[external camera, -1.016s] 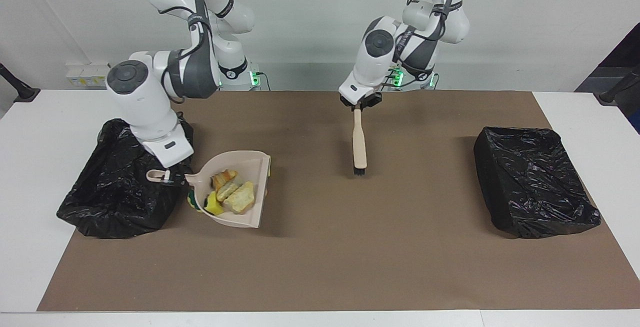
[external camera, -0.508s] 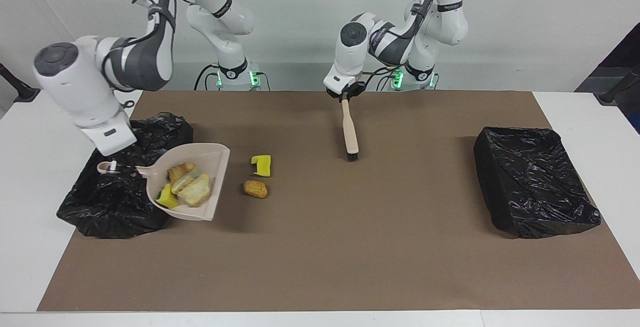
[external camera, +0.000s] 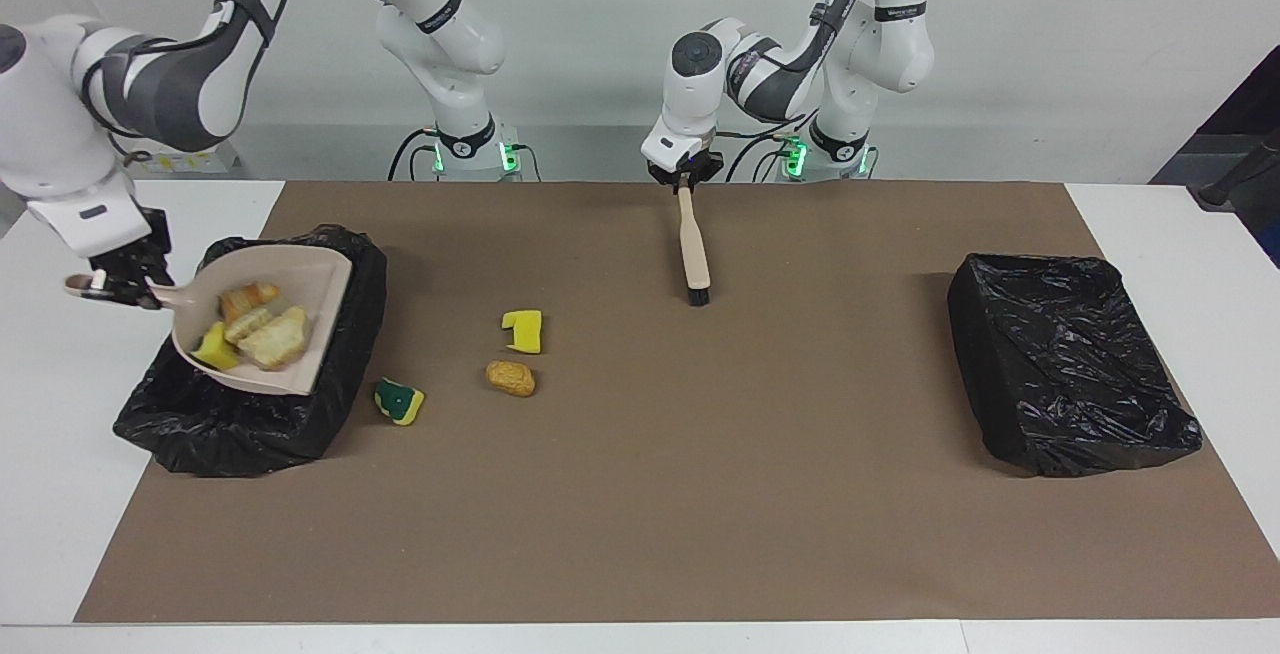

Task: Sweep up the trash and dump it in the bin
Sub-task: 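Carry the loaded dustpan with the right gripper to the bin nearest it, then tip the dustpan with the right gripper to dump the pieces into the bin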

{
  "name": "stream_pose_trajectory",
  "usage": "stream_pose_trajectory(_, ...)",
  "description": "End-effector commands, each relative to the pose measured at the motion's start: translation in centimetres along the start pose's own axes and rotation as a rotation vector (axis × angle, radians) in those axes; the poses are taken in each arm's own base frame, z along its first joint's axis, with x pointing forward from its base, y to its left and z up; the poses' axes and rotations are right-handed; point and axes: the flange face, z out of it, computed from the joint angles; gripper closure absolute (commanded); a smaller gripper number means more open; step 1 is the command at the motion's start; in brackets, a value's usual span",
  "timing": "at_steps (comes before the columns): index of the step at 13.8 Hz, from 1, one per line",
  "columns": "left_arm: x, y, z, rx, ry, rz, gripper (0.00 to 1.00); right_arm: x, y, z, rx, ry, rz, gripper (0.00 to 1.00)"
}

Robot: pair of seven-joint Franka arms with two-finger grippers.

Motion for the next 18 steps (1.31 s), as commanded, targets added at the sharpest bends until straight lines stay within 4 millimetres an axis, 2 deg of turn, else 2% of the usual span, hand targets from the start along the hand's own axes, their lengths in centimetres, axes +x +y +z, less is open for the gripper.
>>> stream_pose_trajectory(1,-1.1,-0.5,0.7,-0.012,0.003,-0.007,1.0,-1.4,-1.7,-0.1,0.049,-0.126,-0.067,1.0)
stream_pose_trajectory(4,-1.1,-0.4,0.9,-0.014,0.003,0.0,1.0,-1.0,-1.5,-0.1,0.068,-0.275,-0.059,1.0)
stream_pose_trajectory(5,-1.0,-0.5,0.9,-0.017,0.003,0.005,1.0,-0.1,-1.5,-0.2,0.066,-0.311,-0.029,1.0)
stream_pose_trajectory(7,-1.0,-0.4,1.0,-0.015,0.002,0.015,1.0,3.2,-2.4,-0.1,0.078,-0.411,0.003,1.0)
stream_pose_trajectory(9,-0.8,-0.5,1.0,-0.017,-0.001,0.029,1.0,7.6,-3.2,-0.3,0.068,-0.496,0.03,1.0)
stream_pose_trajectory(10,-0.5,-0.6,0.9,-0.021,-0.001,0.032,1.0,8.3,-3.5,-0.4,0.076,-0.531,0.028,1.0)
stream_pose_trajectory(13,-0.3,-0.6,1.1,-0.019,-0.007,0.032,1.0,7.1,-3.8,-1.2,0.087,-0.619,0.009,1.0)
stream_pose_trajectory(18,-0.2,-0.6,1.1,-0.026,-0.001,0.028,1.0,4.5,-6.2,-2.8,0.127,-0.631,0.033,1.0)
